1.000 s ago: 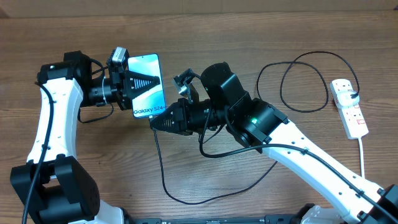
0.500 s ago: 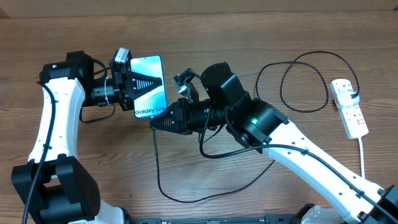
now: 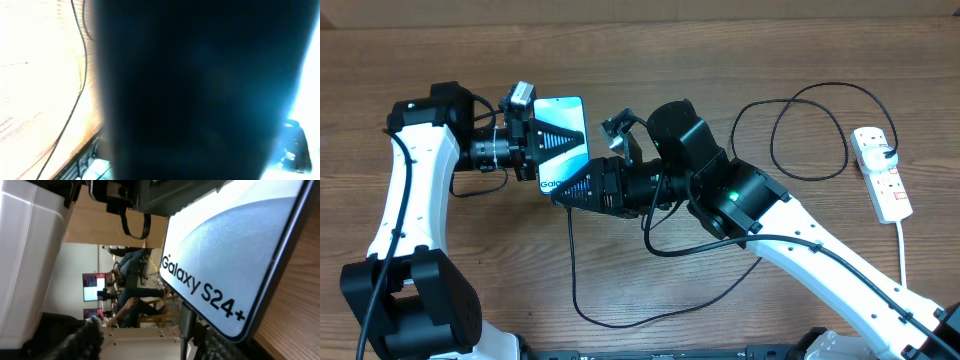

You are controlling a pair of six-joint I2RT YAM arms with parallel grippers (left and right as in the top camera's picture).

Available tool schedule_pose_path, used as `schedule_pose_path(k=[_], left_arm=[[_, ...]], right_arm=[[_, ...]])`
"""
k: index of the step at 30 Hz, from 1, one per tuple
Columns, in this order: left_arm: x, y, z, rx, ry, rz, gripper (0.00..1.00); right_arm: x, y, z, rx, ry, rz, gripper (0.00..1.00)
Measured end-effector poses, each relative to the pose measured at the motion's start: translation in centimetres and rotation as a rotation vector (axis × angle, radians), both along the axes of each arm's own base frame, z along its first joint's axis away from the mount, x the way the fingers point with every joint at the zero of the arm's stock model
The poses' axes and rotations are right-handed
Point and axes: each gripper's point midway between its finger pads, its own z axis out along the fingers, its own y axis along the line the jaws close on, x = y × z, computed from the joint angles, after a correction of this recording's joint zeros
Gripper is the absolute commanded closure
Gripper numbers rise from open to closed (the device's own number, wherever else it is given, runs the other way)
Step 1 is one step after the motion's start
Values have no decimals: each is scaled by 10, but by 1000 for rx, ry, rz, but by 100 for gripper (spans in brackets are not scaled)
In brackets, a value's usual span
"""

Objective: Plug charger to phone and switch on socket

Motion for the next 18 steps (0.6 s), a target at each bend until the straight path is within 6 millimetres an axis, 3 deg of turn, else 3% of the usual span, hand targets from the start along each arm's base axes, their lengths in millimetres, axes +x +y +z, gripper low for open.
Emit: schedule_pose_path(k=[3,7,13,18], left_arm=[[-2,-3,-3,15,6,-12,95],[-9,-15,-6,36,11,-54,96],[-9,-14,-13,74,8,-61,96],[-10,-13,-17,96,12,-64,96]], right_arm=[[9,-2,-2,-15,-29,-36,1],[34,-20,-16,-82,-58,-129,0],[36,-46,-47,-216,4,-158,0],[57,-86,-72,-344,38,-261,0]])
